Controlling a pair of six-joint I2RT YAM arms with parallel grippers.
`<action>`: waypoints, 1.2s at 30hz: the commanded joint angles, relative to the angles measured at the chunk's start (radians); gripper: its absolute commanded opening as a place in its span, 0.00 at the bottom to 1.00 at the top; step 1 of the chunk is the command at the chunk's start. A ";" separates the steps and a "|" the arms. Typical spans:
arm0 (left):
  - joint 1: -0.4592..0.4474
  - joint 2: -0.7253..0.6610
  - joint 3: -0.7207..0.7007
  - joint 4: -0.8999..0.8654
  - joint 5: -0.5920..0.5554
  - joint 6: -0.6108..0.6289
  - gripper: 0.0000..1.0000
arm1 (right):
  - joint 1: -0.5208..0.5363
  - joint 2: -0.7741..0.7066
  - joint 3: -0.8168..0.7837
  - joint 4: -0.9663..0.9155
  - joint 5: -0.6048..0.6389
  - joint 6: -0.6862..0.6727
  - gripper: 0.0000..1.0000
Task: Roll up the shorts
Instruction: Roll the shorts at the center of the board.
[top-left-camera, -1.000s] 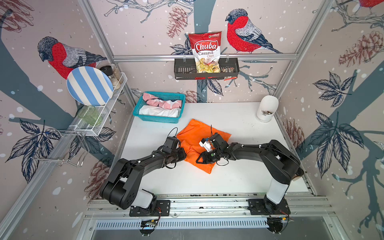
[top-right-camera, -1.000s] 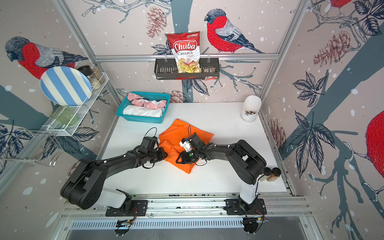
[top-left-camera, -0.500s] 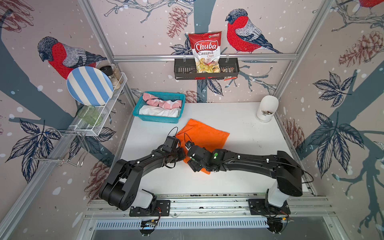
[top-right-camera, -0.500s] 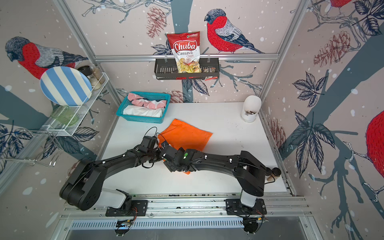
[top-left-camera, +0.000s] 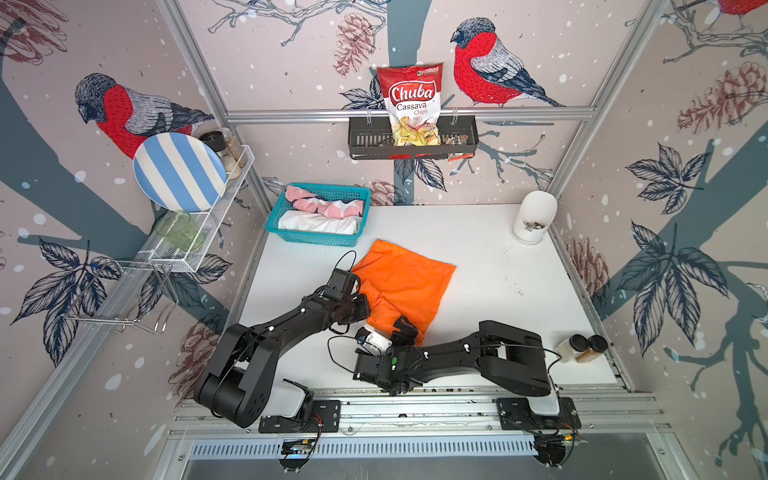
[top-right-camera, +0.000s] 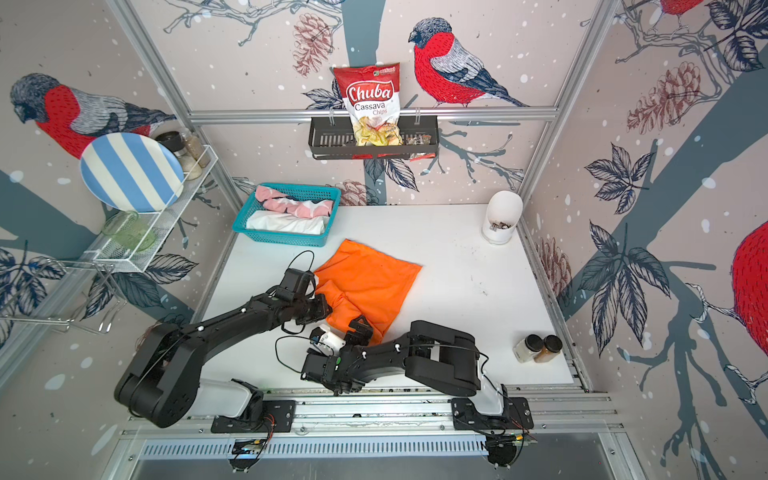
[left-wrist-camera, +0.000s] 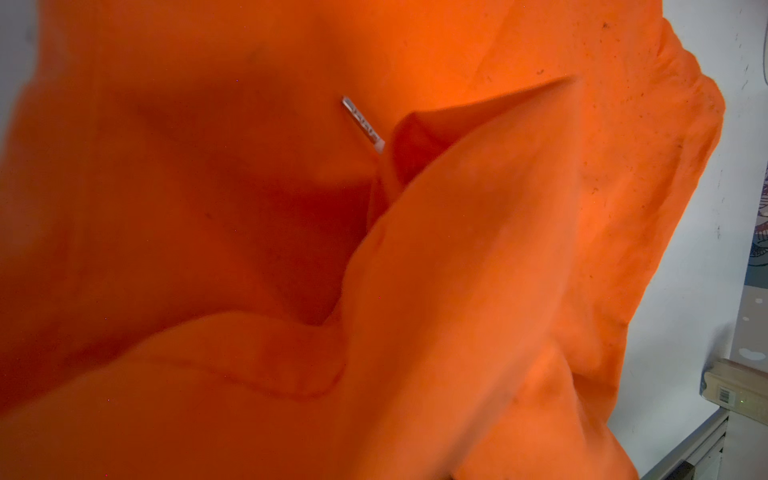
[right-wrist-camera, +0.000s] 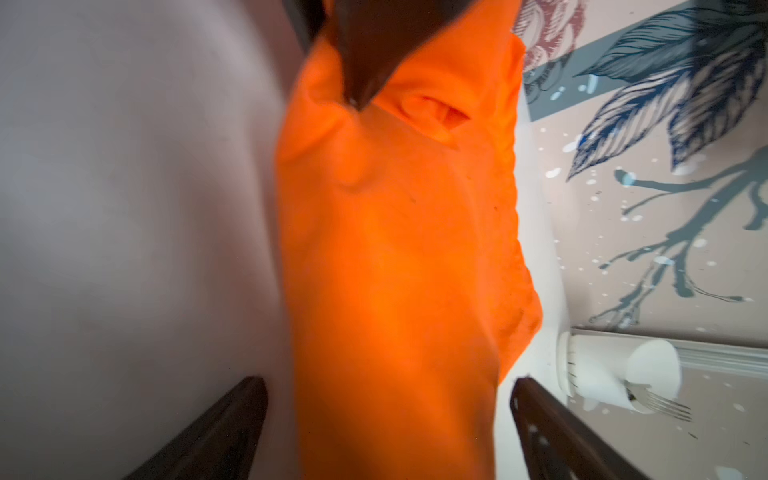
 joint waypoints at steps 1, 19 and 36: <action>0.003 0.001 0.012 -0.032 0.022 0.028 0.17 | -0.032 -0.010 -0.063 0.027 0.050 -0.036 0.97; 0.015 -0.003 -0.018 -0.038 0.035 0.048 0.17 | 0.023 -0.124 -0.339 0.799 0.118 -0.580 0.55; 0.011 0.080 0.050 0.052 0.021 0.089 0.17 | 0.080 -0.135 -0.135 -0.129 -0.226 0.153 0.00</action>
